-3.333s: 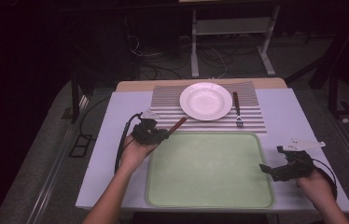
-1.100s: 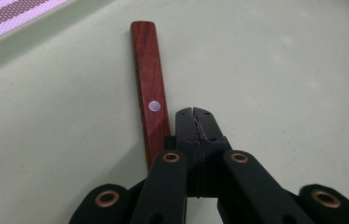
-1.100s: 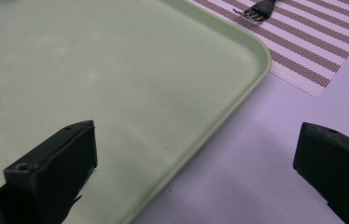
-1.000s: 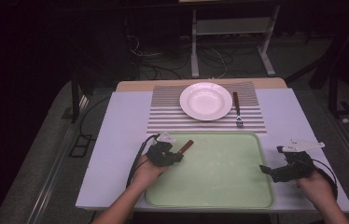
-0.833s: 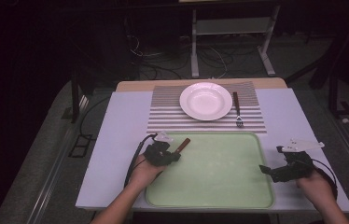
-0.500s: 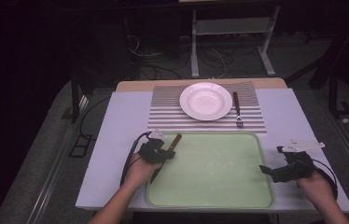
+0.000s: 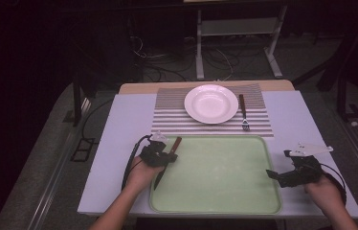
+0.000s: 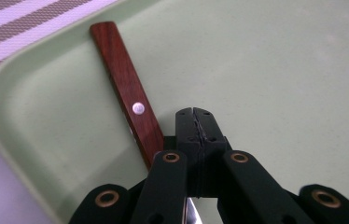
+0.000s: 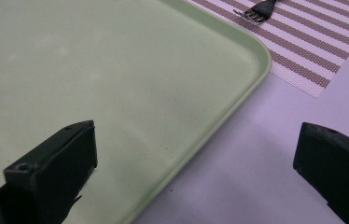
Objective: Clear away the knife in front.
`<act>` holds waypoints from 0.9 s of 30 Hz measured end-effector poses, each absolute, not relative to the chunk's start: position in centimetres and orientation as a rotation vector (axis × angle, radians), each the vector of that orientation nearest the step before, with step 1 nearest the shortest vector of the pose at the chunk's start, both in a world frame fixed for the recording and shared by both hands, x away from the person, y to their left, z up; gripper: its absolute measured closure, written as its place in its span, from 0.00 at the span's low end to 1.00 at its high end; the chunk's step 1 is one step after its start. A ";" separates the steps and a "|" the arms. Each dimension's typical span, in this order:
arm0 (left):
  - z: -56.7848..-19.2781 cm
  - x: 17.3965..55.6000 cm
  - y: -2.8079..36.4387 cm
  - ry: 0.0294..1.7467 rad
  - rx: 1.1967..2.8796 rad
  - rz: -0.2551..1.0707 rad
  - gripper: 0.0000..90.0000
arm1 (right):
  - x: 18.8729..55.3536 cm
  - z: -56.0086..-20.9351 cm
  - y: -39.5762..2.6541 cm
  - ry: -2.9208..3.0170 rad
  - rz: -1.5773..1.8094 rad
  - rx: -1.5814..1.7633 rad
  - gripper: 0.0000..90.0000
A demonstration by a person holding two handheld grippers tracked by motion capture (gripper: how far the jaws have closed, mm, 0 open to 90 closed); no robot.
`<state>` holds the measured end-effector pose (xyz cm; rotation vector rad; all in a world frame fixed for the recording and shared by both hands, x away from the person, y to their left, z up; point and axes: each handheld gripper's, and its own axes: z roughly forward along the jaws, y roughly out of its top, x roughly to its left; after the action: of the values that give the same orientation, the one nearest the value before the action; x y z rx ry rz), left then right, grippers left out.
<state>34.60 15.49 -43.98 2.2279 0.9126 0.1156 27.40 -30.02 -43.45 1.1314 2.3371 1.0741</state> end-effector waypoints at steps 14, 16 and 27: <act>-43.9 35.3 17.2 0.981 2.202 0.133 0.99 | 27.4 -43.4 -30.0 2.336 1.074 1.132 0.00; -43.9 35.4 17.3 0.986 2.199 0.135 0.99 | 27.4 -43.4 -30.0 2.336 1.075 1.132 0.00; -43.9 35.4 17.4 0.979 2.206 0.141 0.99 | 27.4 -43.4 -30.0 2.336 1.076 1.130 0.00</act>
<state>35.40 17.40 -43.89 2.2061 0.9790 0.1409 27.36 -30.04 -43.42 1.1301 2.3364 1.0756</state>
